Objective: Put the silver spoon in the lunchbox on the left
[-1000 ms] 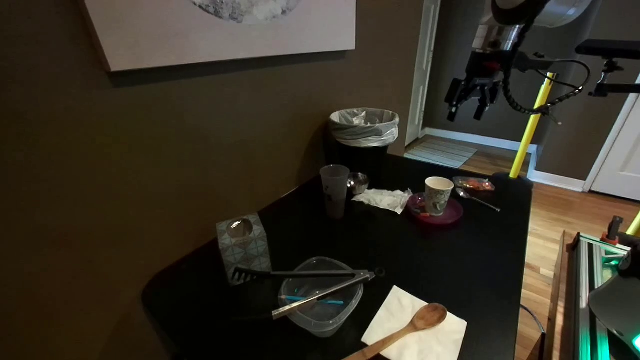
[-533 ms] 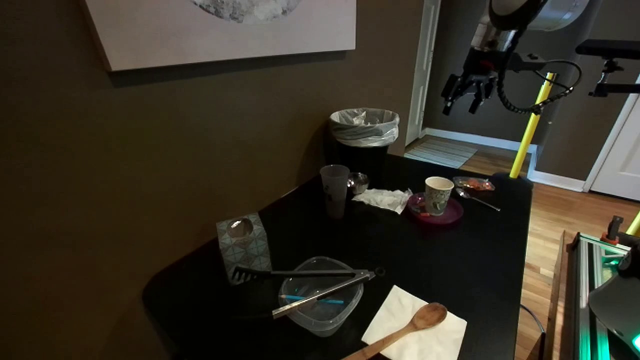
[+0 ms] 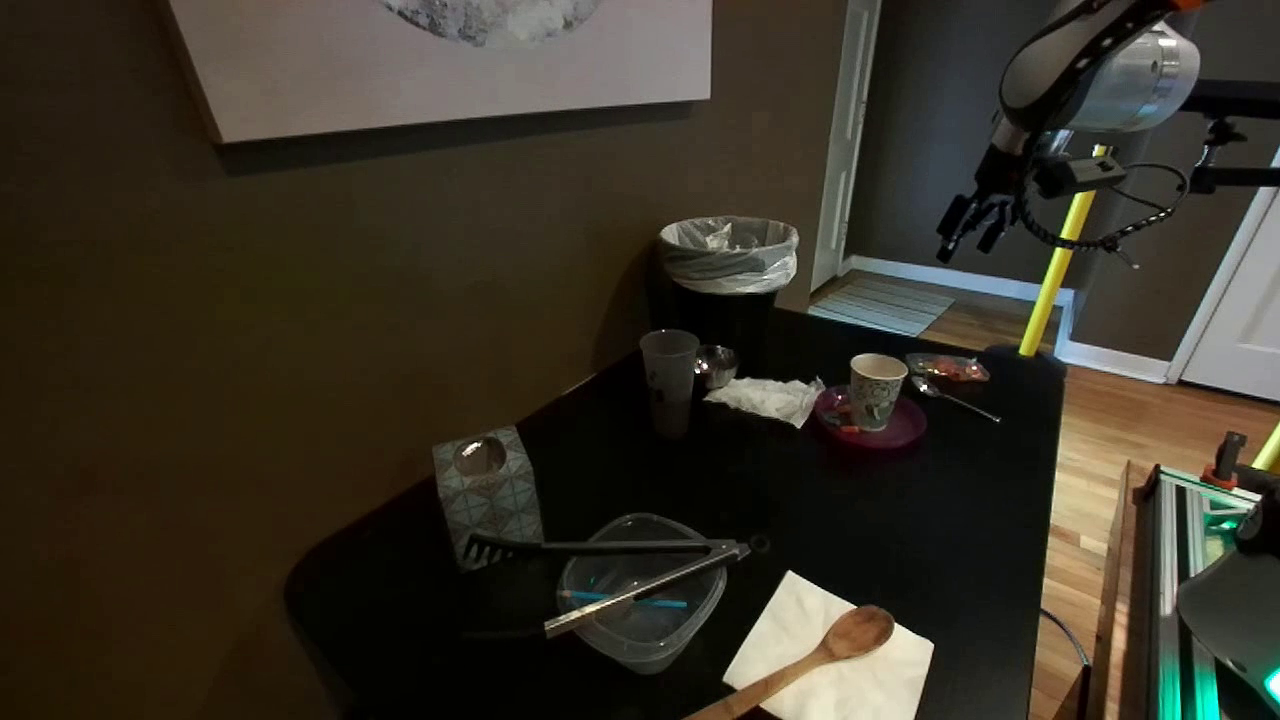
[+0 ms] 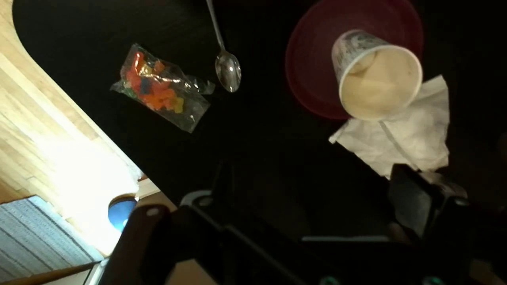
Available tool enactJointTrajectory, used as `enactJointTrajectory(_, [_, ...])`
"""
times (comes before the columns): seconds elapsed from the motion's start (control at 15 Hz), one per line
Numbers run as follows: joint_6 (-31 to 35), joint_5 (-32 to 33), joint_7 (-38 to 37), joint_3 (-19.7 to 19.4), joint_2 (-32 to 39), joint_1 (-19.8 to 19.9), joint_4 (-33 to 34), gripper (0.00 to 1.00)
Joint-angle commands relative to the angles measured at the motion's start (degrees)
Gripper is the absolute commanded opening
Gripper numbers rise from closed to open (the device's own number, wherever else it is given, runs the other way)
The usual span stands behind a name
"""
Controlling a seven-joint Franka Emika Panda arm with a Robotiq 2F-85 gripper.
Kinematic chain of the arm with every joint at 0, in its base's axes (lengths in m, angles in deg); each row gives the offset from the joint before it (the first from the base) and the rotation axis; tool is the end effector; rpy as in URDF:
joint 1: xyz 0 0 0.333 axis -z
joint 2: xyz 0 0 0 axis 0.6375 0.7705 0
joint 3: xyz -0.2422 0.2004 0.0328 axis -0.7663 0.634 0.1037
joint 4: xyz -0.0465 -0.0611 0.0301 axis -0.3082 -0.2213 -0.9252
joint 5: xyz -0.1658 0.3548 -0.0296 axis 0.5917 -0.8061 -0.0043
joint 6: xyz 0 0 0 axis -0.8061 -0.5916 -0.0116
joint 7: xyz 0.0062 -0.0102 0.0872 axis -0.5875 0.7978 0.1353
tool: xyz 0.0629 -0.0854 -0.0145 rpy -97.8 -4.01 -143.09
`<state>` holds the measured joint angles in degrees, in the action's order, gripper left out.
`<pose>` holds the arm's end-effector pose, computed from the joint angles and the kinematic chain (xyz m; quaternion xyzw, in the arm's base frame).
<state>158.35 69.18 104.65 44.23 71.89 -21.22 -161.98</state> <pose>0.3403 -0.3099 0.3617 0.9730 -0.1865 0.1301 0.0404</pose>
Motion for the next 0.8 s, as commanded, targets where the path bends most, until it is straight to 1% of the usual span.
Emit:
enactJointTrajectory(0.0, [3.0, 0.2, 6.2, -2.2, 6.7, 0.9, -0.6, 1.00])
enactJointTrajectory(0.07, [3.2, 1.2, 5.1, -1.9, 7.7, 1.6, -0.4, 1.00])
enactJointTrajectory(0.13, [1.2, 0.0, 4.5, -1.3, 4.8, 1.5, -0.5, 1.00])
enactJointTrajectory(0.27, [2.2, 0.1, 4.6, -1.2, 6.8, 1.9, -0.5, 1.00])
enactJointTrajectory(0.47, [2.4, 0.1, 4.6, -1.1, 7.4, 2.0, -0.3, 1.00])
enactJointTrajectory(0.53, [4.1, -0.8, 6.5, -1.0, 8.8, 1.4, -0.5, 1.00])
enactJointTrajectory(0.67, [4.8, -4.8, 12.1, -1.1, 12.1, 0.3, -0.7, 1.00])
enactJointTrajectory(0.73, [4.4, -8.0, 16.0, -0.9, 13.3, -0.2, -0.7, 1.00])
